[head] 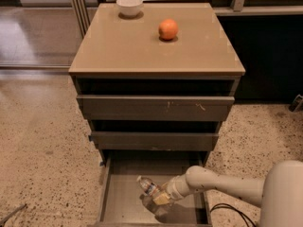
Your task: Pick water bottle from bottom drawer and place on counter
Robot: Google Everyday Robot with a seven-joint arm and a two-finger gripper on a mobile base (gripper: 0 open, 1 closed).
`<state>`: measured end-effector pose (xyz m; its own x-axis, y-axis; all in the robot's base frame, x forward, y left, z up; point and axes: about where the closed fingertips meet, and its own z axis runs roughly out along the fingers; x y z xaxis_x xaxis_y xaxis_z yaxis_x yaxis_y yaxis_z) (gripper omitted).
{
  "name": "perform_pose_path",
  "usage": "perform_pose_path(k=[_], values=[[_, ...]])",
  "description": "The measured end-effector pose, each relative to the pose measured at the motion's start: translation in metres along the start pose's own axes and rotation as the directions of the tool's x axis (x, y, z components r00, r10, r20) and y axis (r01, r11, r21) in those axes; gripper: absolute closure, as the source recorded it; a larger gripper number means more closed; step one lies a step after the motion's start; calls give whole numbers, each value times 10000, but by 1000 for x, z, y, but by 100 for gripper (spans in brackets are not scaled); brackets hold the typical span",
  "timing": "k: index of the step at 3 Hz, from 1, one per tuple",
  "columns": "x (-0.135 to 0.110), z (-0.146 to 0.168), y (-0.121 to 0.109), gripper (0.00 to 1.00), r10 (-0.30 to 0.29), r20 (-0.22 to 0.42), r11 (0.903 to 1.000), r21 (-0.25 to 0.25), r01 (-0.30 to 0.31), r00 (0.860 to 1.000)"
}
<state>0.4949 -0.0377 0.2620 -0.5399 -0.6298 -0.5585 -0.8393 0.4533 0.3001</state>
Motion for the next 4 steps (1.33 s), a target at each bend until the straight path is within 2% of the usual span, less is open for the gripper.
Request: perform_pose_path(k=[1,2,3,4], values=[[-30,-47,4,100,-341,-165,9983,470,349,9993],[-37,-51,12,100,-496,-216,9977,442,505,9985],[-63,-75,27,100,-1089,-70,9922,603,1091,9940],[-94,-106,47,100,-1882,62,9787,845,1870,9821]])
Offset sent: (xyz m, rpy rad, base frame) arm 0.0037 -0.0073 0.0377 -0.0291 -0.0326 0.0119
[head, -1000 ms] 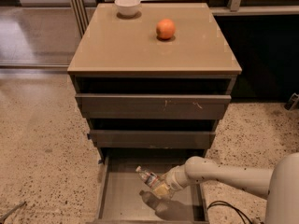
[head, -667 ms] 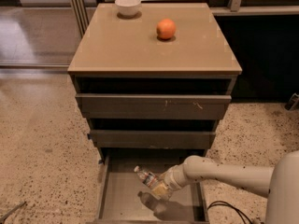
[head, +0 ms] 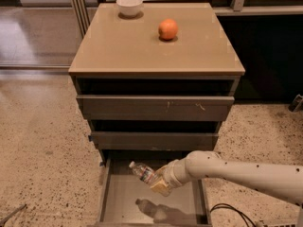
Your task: Pick water bottle from bottom drawer and place on counter
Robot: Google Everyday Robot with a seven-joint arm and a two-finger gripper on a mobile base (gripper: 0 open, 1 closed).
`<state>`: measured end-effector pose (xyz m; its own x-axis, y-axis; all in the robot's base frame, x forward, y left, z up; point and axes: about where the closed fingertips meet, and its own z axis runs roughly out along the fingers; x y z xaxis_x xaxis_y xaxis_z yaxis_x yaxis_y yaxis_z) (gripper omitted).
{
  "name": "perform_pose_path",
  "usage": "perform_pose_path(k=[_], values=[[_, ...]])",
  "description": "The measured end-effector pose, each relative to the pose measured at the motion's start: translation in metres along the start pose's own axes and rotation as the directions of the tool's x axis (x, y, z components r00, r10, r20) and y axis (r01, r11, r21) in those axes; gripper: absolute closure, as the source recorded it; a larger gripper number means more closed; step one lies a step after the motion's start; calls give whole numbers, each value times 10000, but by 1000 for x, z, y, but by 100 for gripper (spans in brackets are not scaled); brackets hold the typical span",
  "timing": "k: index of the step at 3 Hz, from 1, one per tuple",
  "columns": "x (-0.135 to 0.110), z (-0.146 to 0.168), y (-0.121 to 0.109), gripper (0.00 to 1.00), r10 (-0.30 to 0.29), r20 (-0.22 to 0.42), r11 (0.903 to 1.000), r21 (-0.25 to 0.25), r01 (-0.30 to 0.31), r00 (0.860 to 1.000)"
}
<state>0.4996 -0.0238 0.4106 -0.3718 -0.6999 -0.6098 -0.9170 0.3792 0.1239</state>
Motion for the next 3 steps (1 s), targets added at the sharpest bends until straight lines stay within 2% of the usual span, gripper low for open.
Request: perform_pose_path(k=[1,2,3], values=[[-31,-29,12,100,-670,220,9976,163,666,9975],[-65,-63,18,100,-1047,131,9935,455,1040,9944],[-65,-64,19,100,-1049,133,9935,456,1042,9944]])
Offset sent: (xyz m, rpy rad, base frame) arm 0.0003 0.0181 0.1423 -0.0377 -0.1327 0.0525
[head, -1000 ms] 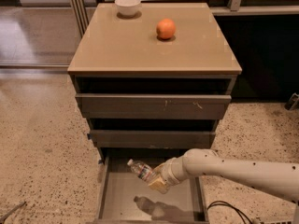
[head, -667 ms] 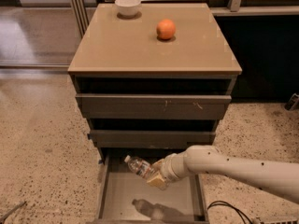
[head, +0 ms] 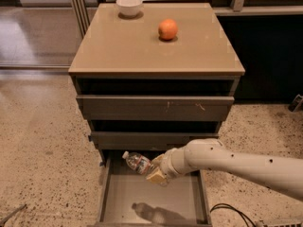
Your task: Pick water bottle from bottom drawer and place on counter
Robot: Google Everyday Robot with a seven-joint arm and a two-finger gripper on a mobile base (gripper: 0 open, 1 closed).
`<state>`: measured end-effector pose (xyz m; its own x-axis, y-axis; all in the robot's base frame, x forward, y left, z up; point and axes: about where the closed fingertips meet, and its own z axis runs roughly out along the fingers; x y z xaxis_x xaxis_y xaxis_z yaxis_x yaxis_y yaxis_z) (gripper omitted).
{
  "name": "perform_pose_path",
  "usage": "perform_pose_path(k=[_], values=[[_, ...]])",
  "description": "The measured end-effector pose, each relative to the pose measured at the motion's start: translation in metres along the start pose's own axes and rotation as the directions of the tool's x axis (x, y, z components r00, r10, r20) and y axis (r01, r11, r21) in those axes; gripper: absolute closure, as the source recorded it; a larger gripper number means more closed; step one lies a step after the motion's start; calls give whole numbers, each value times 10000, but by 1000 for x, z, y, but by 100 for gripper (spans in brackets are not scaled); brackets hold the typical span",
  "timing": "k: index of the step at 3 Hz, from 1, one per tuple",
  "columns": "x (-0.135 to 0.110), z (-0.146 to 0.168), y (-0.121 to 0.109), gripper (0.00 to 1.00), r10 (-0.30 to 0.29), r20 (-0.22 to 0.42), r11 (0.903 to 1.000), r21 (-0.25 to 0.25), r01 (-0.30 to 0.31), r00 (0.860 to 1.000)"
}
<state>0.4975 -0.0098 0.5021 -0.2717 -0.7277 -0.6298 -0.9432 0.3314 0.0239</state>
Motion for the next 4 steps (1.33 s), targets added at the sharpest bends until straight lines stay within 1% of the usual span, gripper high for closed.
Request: perform_pose_path(k=[1,2,3,4], values=[[-6,-4,1,100,-106,95,9999,35,105,9999],[-30,-27,-2,100,-478,295,9984,307,469,9984],[-60,-60,-9,100,-866,441,9946,608,839,9953],[-96,-97,-19,100,-1376,430,9873,859,1335,9896]])
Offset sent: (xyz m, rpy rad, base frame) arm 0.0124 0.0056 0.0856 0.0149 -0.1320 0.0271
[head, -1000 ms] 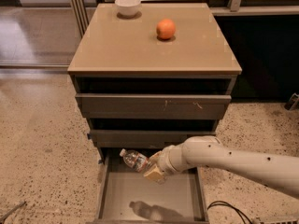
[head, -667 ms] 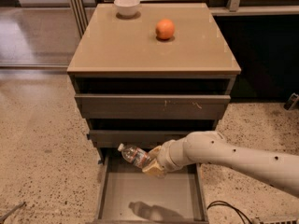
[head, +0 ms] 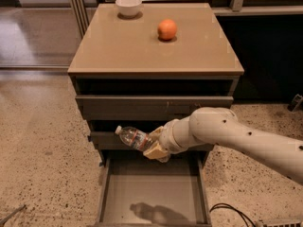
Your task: Pick water bottle from bottom drawer and place on counter
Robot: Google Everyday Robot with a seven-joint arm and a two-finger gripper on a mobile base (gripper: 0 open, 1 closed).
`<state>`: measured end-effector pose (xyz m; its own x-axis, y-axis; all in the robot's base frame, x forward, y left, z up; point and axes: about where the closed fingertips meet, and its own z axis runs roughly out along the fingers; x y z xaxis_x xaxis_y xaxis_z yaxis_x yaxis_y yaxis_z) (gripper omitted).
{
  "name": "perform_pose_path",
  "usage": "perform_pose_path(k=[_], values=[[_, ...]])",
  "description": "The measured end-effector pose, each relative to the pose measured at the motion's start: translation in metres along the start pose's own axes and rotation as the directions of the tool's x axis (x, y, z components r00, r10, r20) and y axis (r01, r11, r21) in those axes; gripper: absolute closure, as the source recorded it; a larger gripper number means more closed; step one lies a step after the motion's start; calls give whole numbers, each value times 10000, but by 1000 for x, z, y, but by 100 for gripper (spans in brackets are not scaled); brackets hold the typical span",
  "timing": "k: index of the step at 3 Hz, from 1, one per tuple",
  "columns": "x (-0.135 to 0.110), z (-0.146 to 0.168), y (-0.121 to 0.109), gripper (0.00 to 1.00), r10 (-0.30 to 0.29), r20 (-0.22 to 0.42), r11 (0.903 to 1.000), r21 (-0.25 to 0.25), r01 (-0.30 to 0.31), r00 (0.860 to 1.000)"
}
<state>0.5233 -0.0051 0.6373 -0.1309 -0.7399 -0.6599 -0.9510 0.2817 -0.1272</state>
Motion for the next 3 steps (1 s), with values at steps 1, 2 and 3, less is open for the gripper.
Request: perform_pose_path(k=[1,2,3], values=[[-35,-26,-18,100,-386,85,9991,-152,387,9992],[-65,-51,-42,100,-386,188,9987,-313,392,9991],[-99,-77,-63,100,-655,283,9977,-147,659,9975]])
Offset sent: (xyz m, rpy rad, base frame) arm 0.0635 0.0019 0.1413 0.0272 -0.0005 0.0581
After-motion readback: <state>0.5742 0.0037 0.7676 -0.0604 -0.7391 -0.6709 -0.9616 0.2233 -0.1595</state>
